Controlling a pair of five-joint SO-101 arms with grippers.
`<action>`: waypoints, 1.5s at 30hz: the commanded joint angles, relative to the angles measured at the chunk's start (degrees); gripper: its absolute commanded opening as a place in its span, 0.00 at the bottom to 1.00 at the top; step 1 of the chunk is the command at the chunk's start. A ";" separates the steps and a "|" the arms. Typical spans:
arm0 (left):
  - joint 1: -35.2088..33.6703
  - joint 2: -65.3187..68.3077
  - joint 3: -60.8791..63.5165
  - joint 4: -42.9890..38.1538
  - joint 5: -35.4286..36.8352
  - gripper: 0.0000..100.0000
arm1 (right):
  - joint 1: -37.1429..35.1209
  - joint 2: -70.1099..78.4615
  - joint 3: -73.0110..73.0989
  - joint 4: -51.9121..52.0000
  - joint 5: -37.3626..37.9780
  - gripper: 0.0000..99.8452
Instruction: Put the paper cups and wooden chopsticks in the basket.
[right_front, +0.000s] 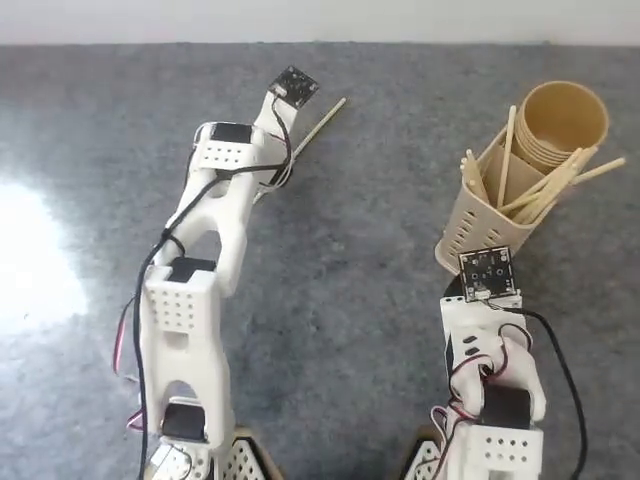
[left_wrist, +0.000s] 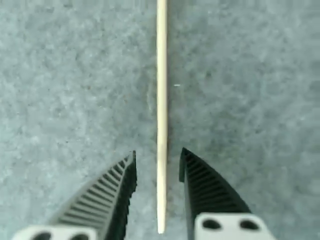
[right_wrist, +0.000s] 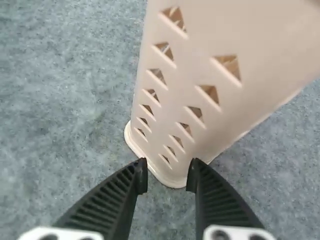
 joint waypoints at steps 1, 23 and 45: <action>0.18 2.55 -4.44 1.67 -0.70 0.13 | -0.40 -0.48 1.05 -1.10 0.79 0.14; 2.81 37.10 -68.09 38.77 -7.82 0.01 | -0.40 -0.31 1.05 -1.10 1.85 0.14; 6.15 11.52 -53.32 40.97 -3.69 0.01 | -0.48 -0.13 1.05 -1.10 3.69 0.14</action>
